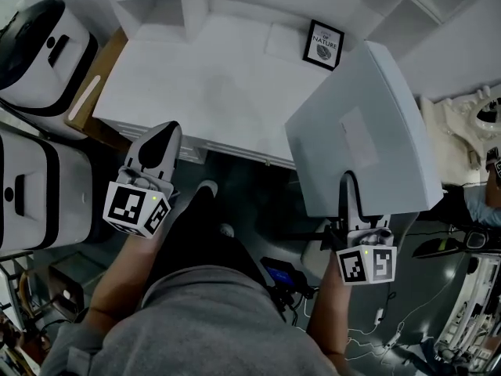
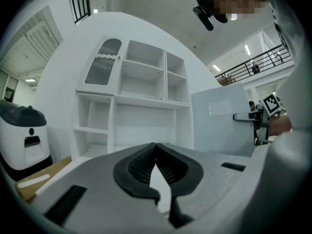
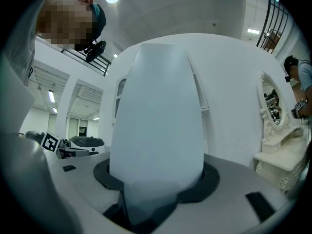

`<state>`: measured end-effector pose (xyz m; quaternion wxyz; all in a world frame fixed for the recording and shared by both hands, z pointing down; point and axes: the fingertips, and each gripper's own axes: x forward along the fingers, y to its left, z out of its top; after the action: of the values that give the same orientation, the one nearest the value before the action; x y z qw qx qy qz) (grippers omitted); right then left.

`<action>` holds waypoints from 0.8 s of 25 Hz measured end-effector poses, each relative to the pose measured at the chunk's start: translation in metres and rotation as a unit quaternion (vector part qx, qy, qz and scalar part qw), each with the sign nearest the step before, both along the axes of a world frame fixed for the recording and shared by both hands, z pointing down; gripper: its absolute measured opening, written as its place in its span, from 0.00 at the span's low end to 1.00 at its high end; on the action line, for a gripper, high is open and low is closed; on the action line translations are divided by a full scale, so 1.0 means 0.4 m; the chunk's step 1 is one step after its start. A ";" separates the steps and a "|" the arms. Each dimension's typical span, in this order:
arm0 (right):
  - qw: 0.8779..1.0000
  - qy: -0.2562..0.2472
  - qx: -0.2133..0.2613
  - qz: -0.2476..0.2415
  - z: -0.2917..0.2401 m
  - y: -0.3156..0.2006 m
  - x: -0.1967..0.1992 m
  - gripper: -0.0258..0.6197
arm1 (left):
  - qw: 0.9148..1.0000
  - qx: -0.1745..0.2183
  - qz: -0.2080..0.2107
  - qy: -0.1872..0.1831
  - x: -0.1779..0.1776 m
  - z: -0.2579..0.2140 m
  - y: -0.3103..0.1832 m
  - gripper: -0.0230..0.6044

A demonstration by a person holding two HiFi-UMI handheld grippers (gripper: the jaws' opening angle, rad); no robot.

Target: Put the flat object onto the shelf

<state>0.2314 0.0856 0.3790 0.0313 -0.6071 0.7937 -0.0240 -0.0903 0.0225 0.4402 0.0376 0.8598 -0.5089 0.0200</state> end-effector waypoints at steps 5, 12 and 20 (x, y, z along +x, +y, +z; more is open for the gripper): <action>1.000 0.004 -0.003 0.020 -0.002 -0.047 -0.005 0.47 | 1.000 0.002 0.030 0.005 0.014 -0.003 -0.079 0.05; 0.999 0.001 0.003 0.045 -0.018 -0.154 -0.018 0.47 | 0.998 0.008 0.056 0.006 0.020 -0.023 -0.229 0.05; 0.997 0.000 0.008 0.072 -0.039 -0.281 -0.050 0.47 | 0.997 0.022 0.077 0.005 0.000 -0.050 -0.399 0.05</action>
<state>0.2115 -0.0269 0.3634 0.0379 -0.6620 0.7484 -0.0154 -0.0904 -0.1372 0.4202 0.0200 0.8972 -0.4410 0.0074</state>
